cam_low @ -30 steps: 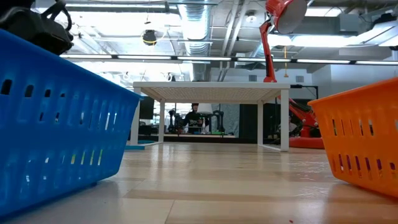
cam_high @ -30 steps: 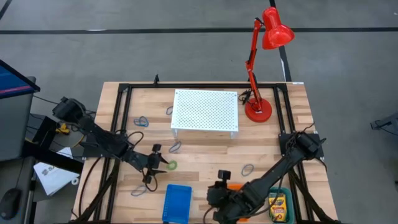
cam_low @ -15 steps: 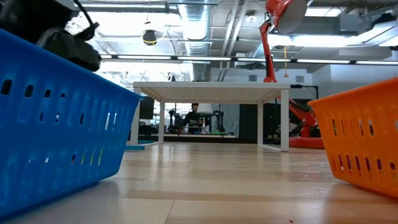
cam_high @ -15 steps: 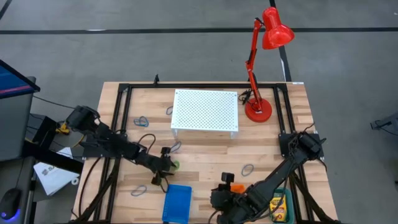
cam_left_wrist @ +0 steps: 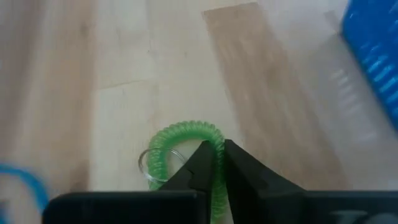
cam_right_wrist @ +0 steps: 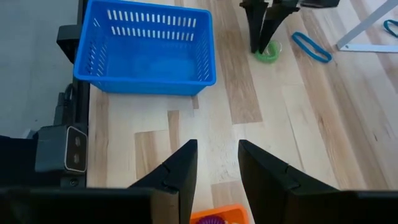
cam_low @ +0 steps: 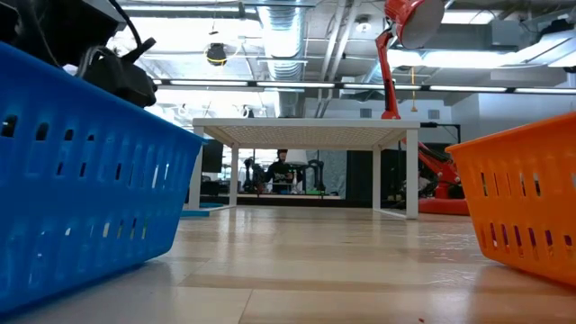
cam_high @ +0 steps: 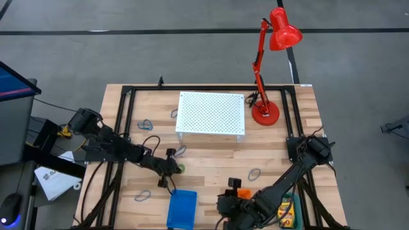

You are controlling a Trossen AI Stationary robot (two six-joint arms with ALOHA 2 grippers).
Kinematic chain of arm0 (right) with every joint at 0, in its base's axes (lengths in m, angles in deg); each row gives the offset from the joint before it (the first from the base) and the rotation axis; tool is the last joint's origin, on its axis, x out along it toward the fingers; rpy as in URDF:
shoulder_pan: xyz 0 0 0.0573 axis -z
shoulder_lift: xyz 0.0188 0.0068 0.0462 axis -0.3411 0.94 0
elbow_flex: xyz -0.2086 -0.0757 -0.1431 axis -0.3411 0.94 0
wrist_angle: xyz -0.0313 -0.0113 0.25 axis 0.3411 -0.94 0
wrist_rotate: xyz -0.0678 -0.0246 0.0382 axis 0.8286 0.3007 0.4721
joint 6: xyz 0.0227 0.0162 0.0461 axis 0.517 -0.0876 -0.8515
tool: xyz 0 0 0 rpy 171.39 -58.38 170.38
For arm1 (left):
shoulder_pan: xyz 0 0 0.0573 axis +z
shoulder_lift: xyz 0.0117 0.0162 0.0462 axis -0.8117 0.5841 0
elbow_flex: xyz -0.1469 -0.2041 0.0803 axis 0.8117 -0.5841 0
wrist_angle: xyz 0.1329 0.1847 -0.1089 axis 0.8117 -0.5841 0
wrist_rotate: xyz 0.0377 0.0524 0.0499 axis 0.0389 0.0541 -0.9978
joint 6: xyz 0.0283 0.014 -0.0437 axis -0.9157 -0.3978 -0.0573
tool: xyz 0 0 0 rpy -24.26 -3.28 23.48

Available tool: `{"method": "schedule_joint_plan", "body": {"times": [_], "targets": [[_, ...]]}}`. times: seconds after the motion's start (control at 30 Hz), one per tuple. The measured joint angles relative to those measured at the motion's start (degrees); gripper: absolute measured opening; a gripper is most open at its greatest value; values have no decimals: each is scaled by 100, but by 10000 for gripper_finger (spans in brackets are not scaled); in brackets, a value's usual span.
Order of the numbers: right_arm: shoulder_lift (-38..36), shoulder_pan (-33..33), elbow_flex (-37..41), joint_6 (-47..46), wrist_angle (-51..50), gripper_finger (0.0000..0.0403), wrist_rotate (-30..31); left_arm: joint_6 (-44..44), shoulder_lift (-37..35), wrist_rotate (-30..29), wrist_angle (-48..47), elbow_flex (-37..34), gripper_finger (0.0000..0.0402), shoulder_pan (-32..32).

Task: Pick & Place Office Desk Supplies
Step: Put the green spring keychain into the orange bin

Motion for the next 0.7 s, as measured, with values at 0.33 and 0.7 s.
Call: {"method": "schedule_joint_plan", "body": {"times": [0.33, 0.7], "targets": [[1, -76, 83, 19, -273, 113, 699, -1161, -1475, -748, 107, -19, 5, -104], [2, -114, 663, 879, -171, 113, 1764, -1703, -1919, 1287, 1618, -8, 4, -85]]}}
